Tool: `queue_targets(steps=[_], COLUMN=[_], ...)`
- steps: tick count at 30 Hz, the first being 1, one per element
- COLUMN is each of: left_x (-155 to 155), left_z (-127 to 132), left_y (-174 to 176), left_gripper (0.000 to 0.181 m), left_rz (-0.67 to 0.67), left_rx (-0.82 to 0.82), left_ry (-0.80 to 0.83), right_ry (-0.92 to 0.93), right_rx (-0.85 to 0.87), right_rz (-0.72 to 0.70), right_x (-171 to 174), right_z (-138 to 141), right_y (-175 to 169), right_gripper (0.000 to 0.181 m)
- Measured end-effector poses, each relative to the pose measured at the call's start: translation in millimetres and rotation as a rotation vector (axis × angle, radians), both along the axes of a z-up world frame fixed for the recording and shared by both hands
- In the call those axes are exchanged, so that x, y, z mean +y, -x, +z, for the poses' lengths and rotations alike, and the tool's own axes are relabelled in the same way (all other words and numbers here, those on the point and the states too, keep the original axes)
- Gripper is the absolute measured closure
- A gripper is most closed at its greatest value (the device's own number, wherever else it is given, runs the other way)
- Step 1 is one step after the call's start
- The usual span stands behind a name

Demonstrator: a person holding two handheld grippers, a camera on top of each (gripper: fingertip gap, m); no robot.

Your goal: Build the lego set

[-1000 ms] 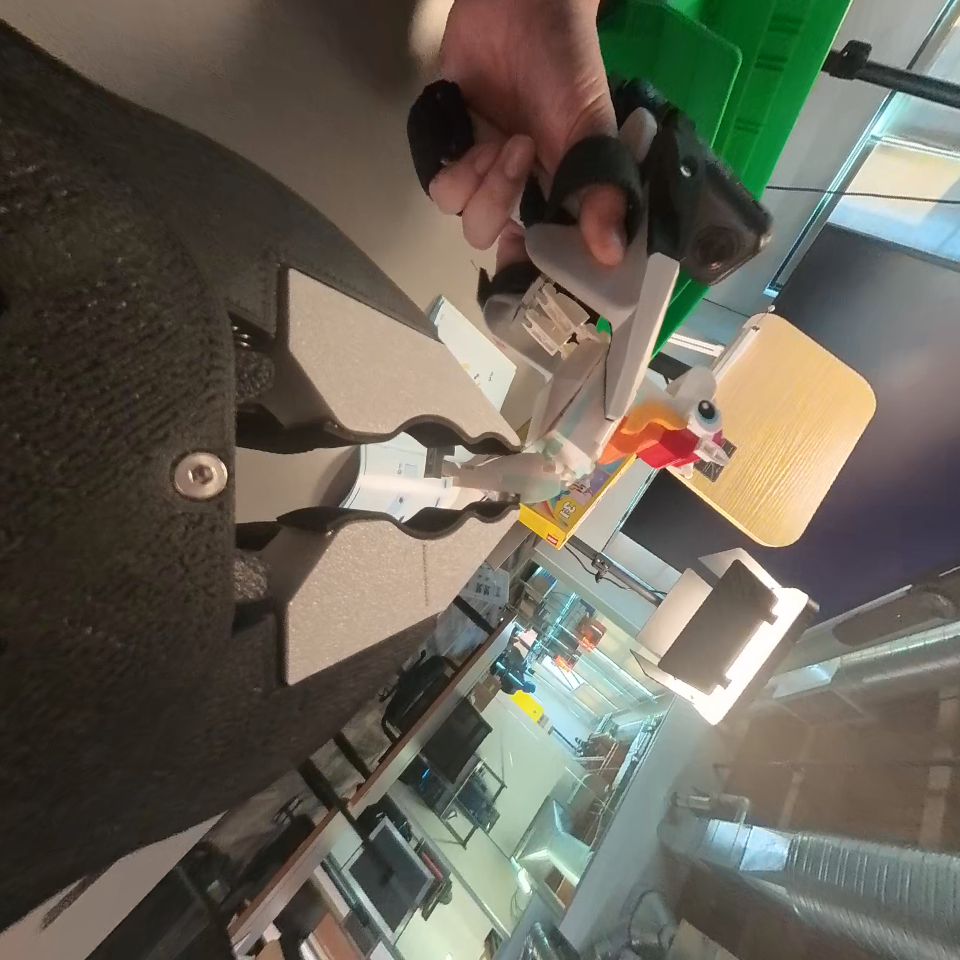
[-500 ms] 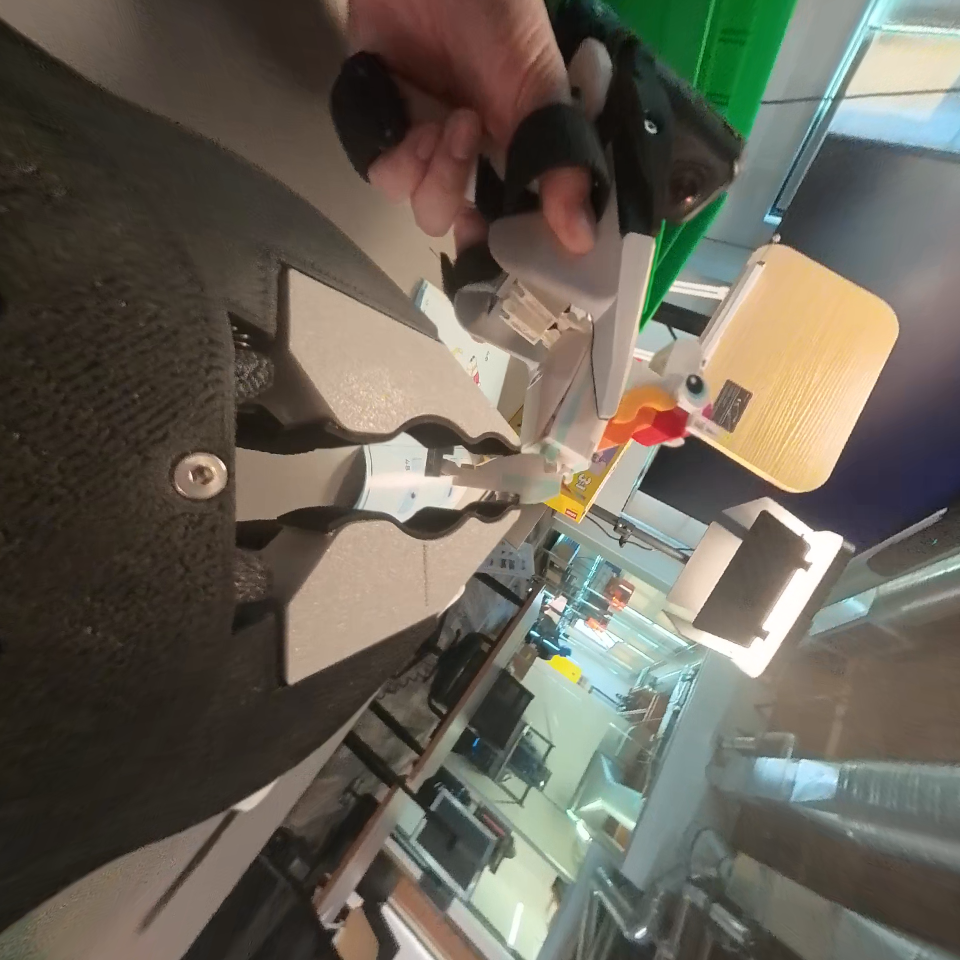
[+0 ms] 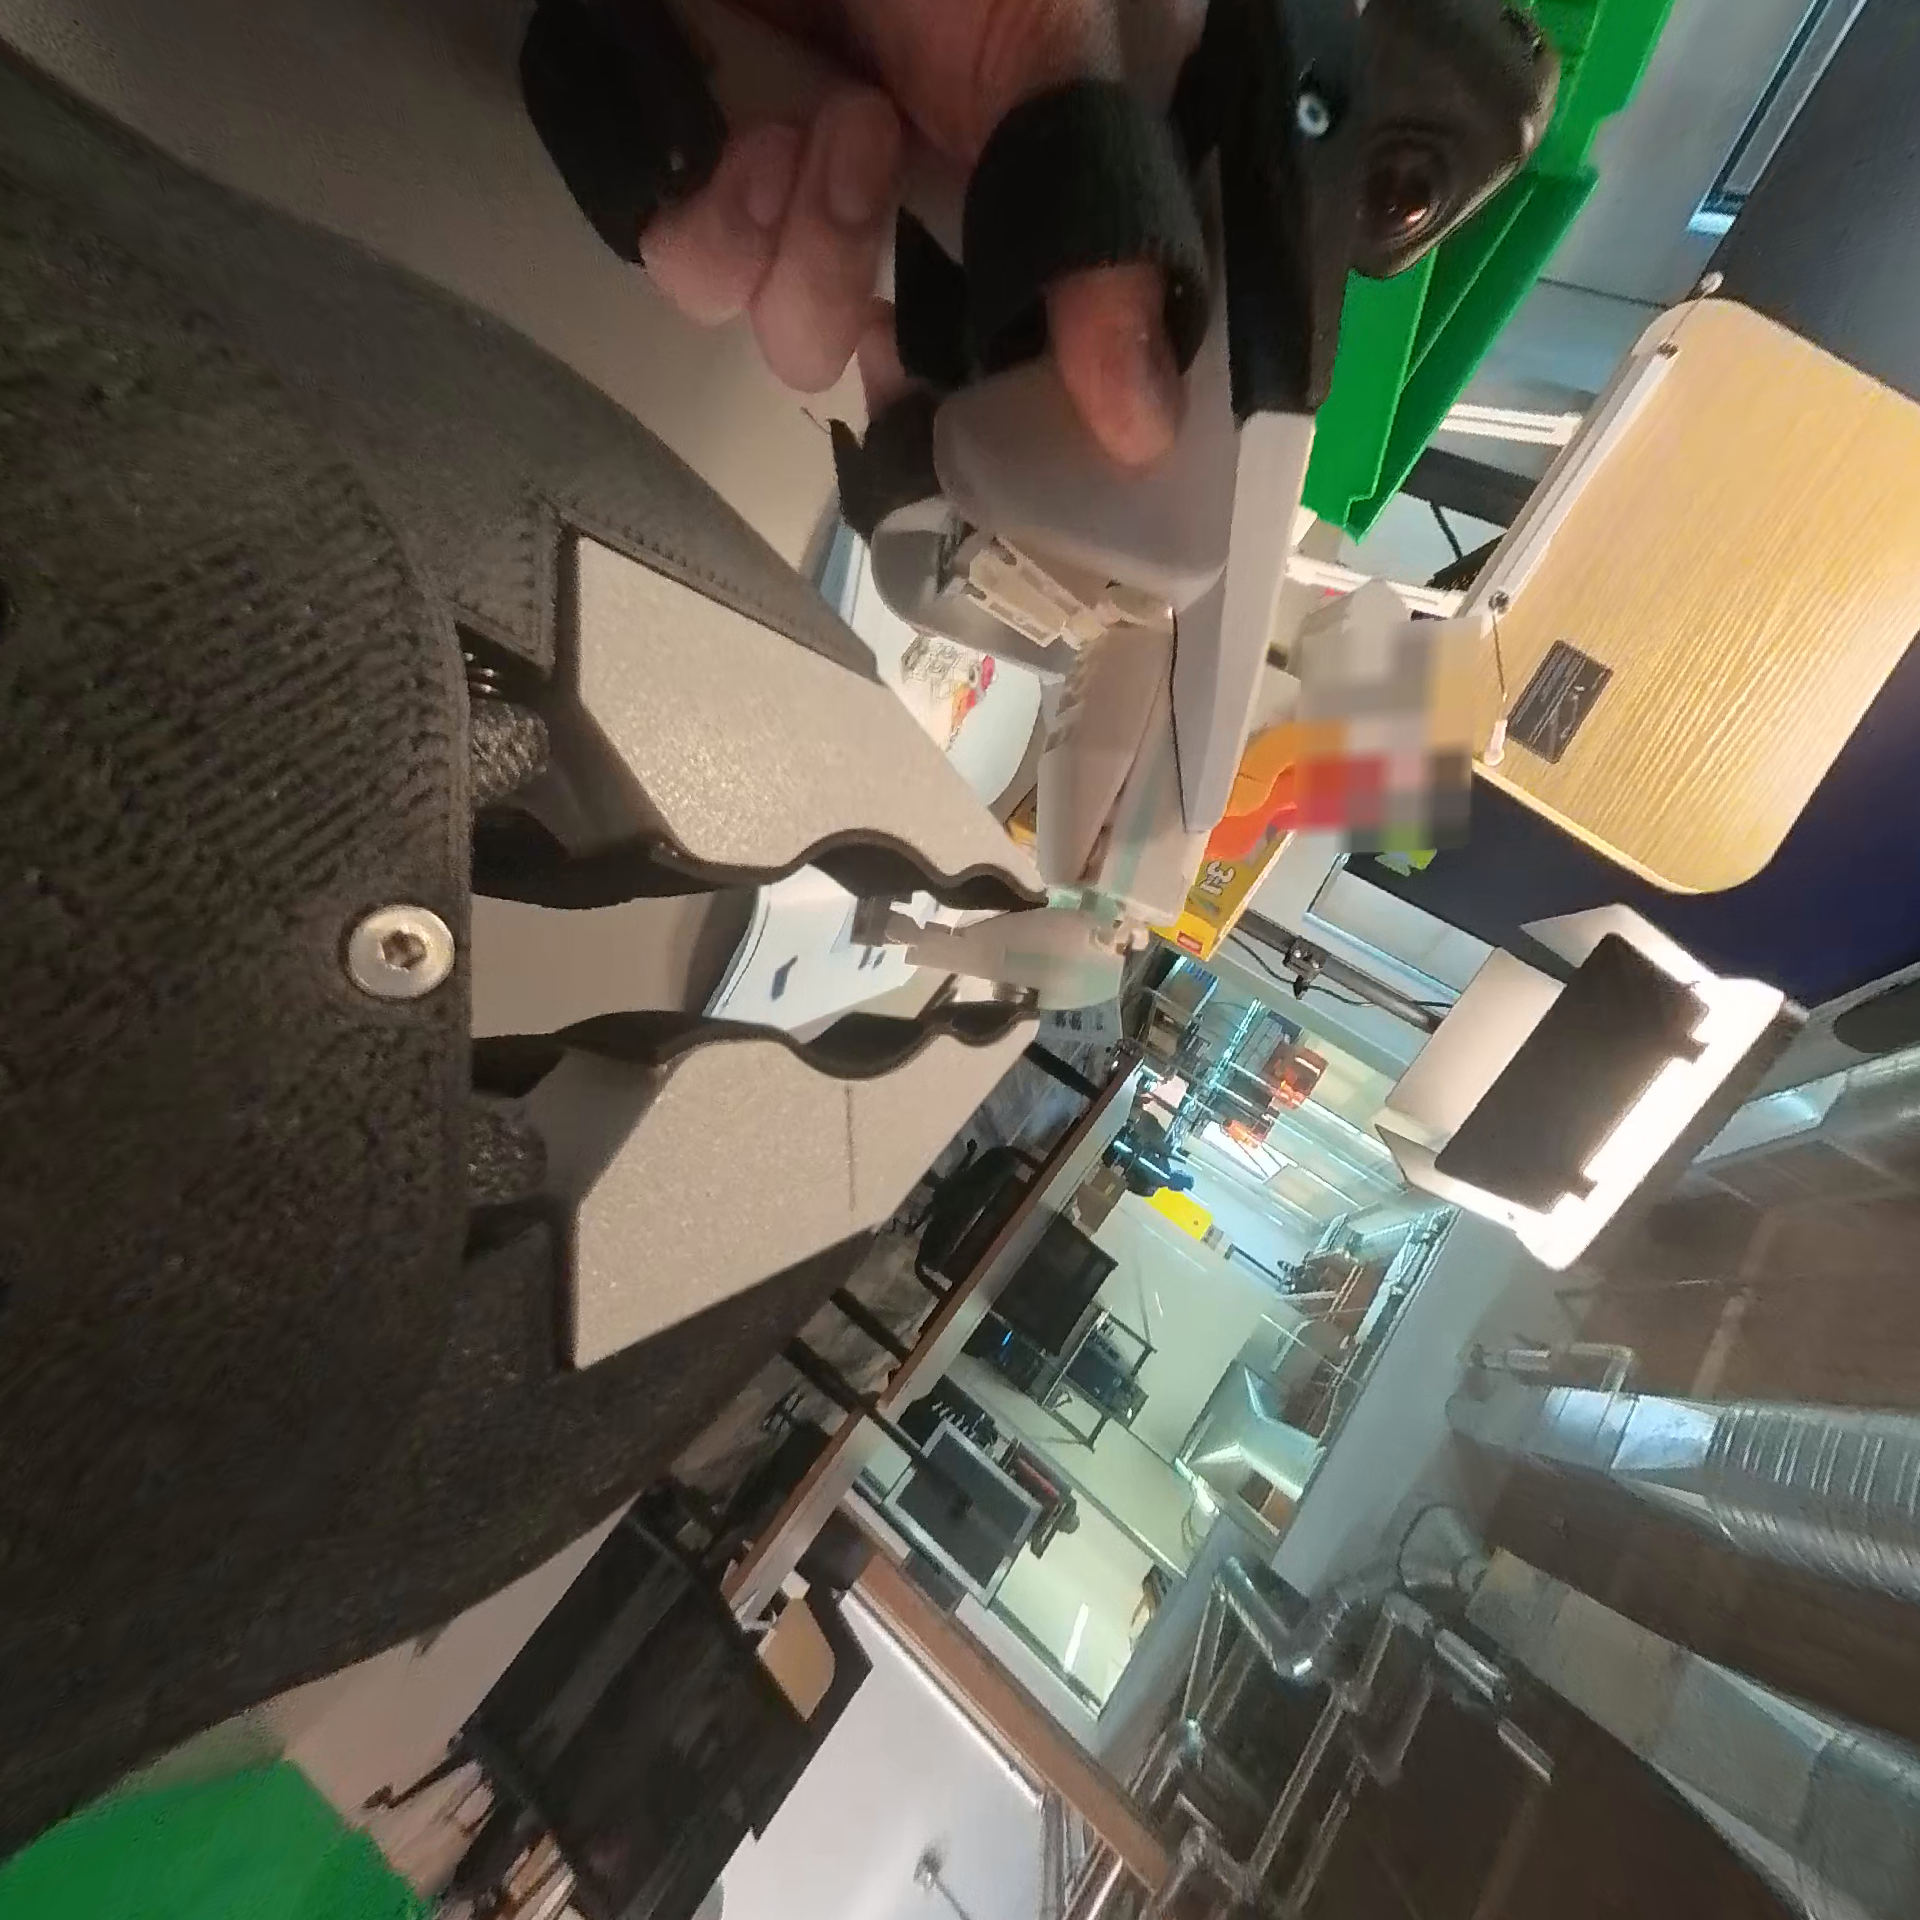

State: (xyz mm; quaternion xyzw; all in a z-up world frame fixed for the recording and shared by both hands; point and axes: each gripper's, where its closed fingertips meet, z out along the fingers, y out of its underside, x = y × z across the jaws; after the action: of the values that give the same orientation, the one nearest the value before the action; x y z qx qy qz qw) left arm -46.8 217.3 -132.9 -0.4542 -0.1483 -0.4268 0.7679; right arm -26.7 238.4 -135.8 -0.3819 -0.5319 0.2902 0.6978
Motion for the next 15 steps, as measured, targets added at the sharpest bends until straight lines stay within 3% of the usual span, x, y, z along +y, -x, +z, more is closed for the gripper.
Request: queue_targets(steps=[6, 11, 15], left_x=[-0.2, -8.3, -20.4], left_z=[0.1, 10.7, 29.8], left_y=[-0.4, -8.2, -24.7], left_gripper=[0.144, 0.144, 0.144], left_rz=[0.017, -0.029, -0.001], left_rx=[0.015, 0.042, 0.232], left_ry=[-0.002, -0.075, -0.143], right_ry=[0.056, 0.126, 0.102], right_rx=[0.012, 0.092, 0.228], right_rz=[0.016, 0.118, 0.243], right_x=[-0.2, -7.8, -19.2], right_z=[-1.2, 8.6, 24.8], right_y=[-0.3, -5.1, -19.3], right_gripper=[0.165, 0.166, 0.166])
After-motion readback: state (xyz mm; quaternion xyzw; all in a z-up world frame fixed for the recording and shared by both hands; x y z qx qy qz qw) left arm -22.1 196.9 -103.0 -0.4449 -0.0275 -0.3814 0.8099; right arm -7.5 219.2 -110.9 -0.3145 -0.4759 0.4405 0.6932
